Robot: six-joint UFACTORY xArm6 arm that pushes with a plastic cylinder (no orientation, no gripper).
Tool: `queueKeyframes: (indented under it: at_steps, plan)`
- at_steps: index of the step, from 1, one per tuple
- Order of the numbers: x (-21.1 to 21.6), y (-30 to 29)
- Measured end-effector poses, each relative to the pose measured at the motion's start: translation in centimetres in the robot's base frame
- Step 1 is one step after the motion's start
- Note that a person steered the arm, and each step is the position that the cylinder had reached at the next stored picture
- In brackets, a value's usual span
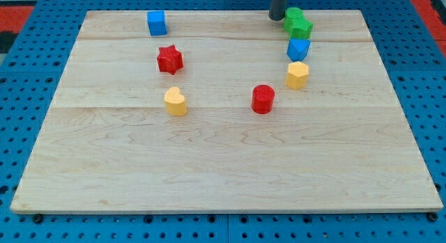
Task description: Move the blue cube a little bit down
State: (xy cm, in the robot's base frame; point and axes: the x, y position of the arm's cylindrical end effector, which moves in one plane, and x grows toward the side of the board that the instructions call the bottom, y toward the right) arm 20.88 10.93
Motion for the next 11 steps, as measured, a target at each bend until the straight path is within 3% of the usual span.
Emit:
queueKeyframes:
  at_steps: [1,3,6,8,10,11]
  plan:
    - [0.0,0.5]
    - [-1.7,-7.1]
    - [-1.7,-25.3]
    - [0.5,-25.6]
    - [3.2,-31.2]
    - [4.0,-29.7]
